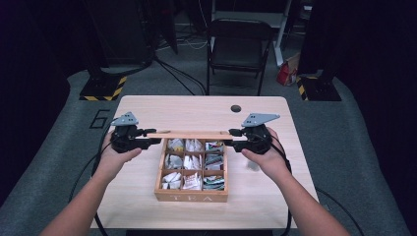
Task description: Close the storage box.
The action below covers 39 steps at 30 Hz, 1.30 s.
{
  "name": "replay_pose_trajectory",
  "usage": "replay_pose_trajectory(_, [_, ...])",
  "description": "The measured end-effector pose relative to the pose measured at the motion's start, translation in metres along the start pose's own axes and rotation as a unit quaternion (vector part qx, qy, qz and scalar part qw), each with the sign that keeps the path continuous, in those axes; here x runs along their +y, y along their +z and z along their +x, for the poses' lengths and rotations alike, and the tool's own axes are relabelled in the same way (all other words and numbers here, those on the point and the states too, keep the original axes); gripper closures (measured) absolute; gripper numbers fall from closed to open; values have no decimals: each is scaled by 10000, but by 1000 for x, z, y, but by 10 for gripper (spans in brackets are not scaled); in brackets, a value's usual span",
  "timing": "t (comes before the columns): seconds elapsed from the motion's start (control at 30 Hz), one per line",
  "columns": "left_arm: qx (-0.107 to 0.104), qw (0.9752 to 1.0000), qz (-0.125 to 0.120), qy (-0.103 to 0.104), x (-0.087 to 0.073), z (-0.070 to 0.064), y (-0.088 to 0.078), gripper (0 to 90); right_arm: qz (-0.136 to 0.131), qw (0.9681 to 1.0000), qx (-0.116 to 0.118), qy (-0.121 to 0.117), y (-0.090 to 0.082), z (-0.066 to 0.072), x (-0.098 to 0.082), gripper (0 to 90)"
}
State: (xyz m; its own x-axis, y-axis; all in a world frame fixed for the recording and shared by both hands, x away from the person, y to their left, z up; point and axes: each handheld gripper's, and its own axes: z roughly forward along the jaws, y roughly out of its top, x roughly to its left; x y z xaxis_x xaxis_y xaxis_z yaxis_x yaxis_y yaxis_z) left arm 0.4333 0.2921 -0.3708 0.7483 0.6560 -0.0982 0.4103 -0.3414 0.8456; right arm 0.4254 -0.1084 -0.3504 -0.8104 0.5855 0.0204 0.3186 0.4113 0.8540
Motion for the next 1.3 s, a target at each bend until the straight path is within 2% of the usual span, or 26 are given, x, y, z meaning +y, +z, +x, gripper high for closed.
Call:
replay_pose_trajectory(0.13, [-27,10000,-59,-57,-2,-3,-3,564,0,10000,-43,25,-2,4,-2,553])
replay_pose_trajectory(0.43, [-41,10000,-68,22,-7,-11,-11,562,-81,9999,-21,98,-4,10,-11,552])
replay_pose_trajectory(0.63, [-32,9999,-100,3,-11,-15,-13,562,-108,9999,-63,49,-5,14,-16,551])
replay_pose_trajectory(0.8, [-80,9999,-110,-42,-15,-18,-15,555,-113,9998,-84,147,-5,17,-20,550])
replay_pose_trajectory(0.97, [-100,9999,-139,5,-18,-23,-20,550,-137,9998,-98,124,-5,19,-25,550])
replay_pose_trajectory(1.3, [-37,9998,-169,103,-23,-33,-26,551,-184,9995,-68,243,-3,21,-33,551])
